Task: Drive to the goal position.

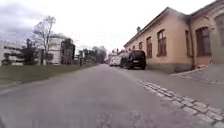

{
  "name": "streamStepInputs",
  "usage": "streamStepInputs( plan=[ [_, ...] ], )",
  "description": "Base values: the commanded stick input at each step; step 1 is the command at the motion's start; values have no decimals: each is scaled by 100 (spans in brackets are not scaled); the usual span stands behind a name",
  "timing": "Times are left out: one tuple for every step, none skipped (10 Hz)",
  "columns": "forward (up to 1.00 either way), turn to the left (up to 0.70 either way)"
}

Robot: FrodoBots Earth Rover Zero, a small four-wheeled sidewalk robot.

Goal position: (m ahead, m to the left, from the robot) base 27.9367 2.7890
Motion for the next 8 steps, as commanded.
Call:
streamStepInputs(
  plan=[
    [100, 26],
    [100, 8],
    [100, 0],
    [100, 0],
    [100, 0],
    [100, 0],
    [100, 0],
    [100, 0]
  ],
)
